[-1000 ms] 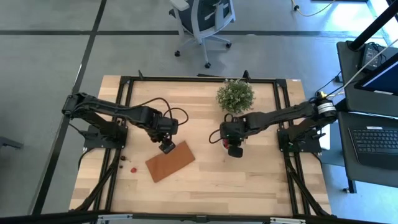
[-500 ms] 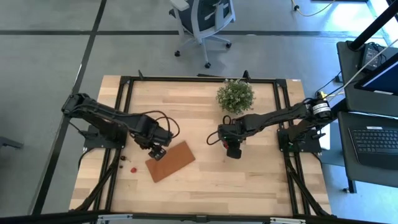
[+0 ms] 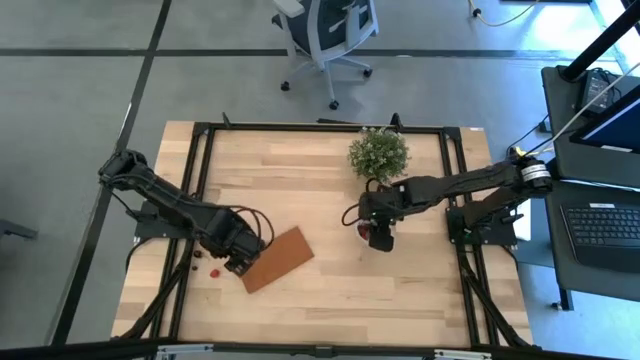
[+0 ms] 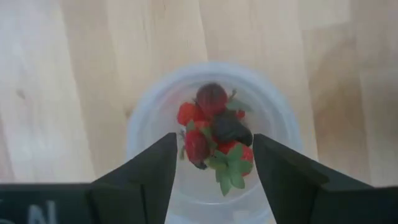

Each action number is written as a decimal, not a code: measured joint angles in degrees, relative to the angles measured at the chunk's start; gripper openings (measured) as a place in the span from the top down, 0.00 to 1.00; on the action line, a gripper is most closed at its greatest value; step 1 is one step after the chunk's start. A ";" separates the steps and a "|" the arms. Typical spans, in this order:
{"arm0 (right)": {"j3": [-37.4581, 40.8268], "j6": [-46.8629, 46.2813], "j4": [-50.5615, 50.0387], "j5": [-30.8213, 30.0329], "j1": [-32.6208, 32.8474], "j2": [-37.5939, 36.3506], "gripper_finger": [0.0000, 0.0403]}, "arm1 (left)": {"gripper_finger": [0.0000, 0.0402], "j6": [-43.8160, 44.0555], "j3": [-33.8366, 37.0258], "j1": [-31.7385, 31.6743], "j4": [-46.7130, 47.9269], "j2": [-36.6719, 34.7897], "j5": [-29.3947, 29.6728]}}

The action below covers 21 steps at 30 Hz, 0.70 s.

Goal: Pick and placing Produce into tupperware
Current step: Put the red raspberry into the transparent container

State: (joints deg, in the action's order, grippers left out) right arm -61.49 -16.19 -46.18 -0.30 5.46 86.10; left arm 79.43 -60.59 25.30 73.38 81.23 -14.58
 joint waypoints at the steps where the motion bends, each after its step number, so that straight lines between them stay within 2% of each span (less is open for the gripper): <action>1: 0.00 -0.17 0.39 0.00 -0.09 -0.89 0.47 | 0.37 0.98 1.05 0.78 -0.60 0.00 -0.08; 10: 0.00 -0.65 6.46 -0.05 -0.20 -5.61 0.47 | 0.37 9.86 13.50 8.33 -18.56 0.01 -3.19; 15: 0.00 -0.24 8.55 -0.07 -0.20 -5.90 0.47 | 0.37 15.30 17.62 11.67 -20.56 0.02 -3.91; 21: 0.00 -0.13 9.16 -0.07 -0.20 -5.90 0.47 | 0.37 17.94 20.19 13.49 -24.40 0.07 -1.86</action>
State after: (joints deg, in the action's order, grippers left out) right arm -61.49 -16.32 -37.01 -0.36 5.26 80.20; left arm 97.36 -40.40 38.79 48.98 81.30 -16.44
